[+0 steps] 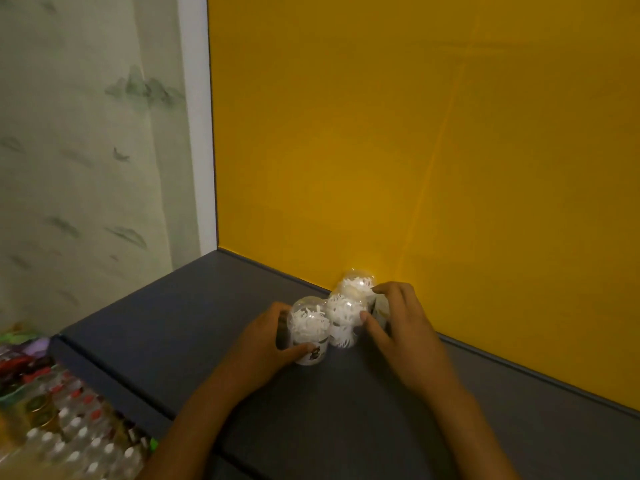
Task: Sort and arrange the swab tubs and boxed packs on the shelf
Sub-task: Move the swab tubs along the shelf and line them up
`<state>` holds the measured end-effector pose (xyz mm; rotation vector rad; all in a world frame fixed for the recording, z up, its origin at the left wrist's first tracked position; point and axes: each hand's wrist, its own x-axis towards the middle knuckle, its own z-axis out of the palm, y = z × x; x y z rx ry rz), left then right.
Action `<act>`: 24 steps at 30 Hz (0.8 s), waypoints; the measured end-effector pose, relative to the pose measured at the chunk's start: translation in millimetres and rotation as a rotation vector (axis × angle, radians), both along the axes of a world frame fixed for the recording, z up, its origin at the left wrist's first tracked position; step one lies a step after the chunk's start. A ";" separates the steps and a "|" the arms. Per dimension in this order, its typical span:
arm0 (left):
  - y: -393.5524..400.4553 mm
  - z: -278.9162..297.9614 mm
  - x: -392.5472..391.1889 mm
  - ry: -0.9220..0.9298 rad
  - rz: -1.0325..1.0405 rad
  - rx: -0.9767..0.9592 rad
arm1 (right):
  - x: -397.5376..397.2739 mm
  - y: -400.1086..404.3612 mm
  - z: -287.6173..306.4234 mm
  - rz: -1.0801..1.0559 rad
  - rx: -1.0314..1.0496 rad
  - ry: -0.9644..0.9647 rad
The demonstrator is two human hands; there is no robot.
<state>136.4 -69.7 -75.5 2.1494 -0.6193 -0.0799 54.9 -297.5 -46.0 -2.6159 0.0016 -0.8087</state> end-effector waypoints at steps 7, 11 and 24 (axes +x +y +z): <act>12.4 10.3 22.6 0.139 -0.026 -0.302 | 9.7 5.4 2.9 -0.033 0.100 -0.041; 13.0 15.3 32.4 0.214 0.014 -0.535 | 19.3 14.6 0.8 -0.030 0.129 -0.026; 19.5 0.5 37.9 0.300 0.140 -0.686 | 35.9 34.4 -16.5 -0.054 0.119 0.061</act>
